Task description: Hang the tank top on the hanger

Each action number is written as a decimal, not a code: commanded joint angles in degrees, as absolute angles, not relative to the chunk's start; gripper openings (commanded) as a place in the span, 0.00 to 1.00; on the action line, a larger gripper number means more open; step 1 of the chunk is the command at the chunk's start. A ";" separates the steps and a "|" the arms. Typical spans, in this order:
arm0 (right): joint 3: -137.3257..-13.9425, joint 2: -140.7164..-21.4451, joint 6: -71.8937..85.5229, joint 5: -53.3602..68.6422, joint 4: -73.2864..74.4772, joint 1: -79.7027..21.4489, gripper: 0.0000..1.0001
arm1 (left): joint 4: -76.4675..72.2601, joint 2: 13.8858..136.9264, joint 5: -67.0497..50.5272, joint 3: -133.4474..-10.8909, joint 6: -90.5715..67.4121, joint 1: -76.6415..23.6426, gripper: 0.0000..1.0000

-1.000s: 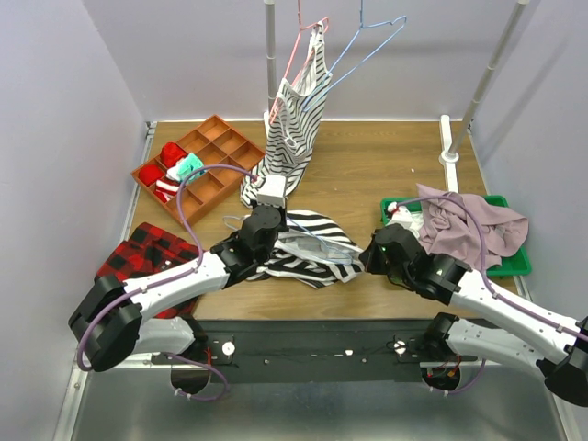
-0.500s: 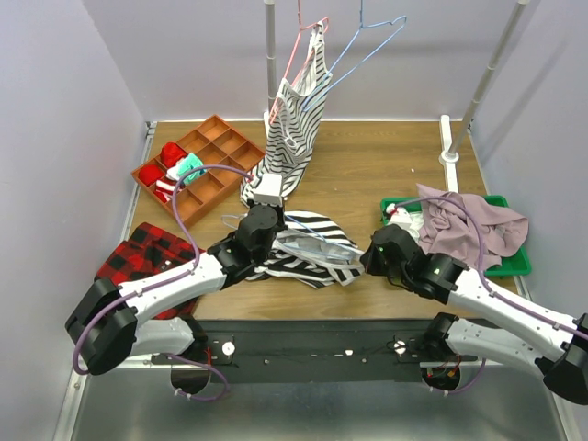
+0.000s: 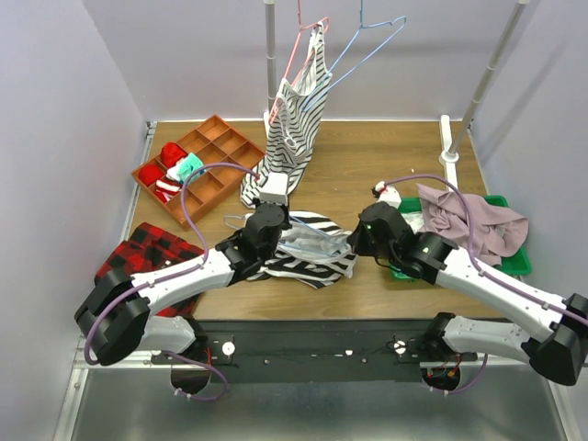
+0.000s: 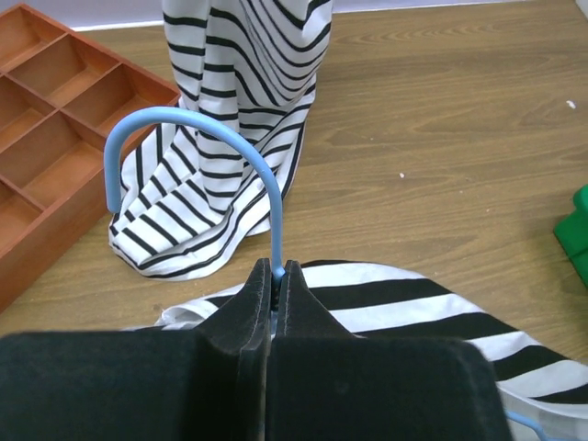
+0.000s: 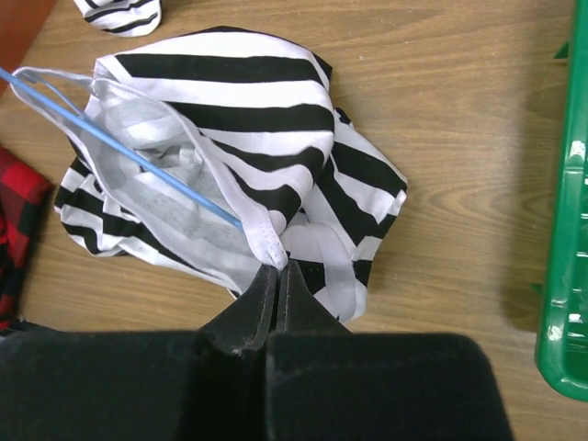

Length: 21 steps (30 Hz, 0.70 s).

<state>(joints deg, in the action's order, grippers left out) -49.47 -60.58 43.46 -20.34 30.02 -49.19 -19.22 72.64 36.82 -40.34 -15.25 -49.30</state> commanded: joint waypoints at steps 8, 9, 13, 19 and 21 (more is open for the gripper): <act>-59.14 -72.50 43.42 -20.66 24.08 -49.66 0.01 | -19.07 72.60 43.42 -47.81 -14.24 -52.47 0.00; -60.19 -74.08 43.07 -20.48 24.08 -49.66 0.01 | -19.07 72.51 43.59 -47.81 -14.24 -52.56 0.00; -63.89 -75.24 42.02 -20.83 26.10 -49.66 0.19 | -18.11 71.55 44.47 -48.25 -13.54 -52.91 0.00; -66.17 -68.22 36.22 -18.81 23.73 -49.57 0.51 | -16.44 69.96 43.77 -50.18 -12.83 -53.17 0.00; -67.76 -66.89 33.93 -20.39 26.10 -49.66 0.53 | -15.21 69.52 43.59 -52.11 -12.31 -53.70 0.00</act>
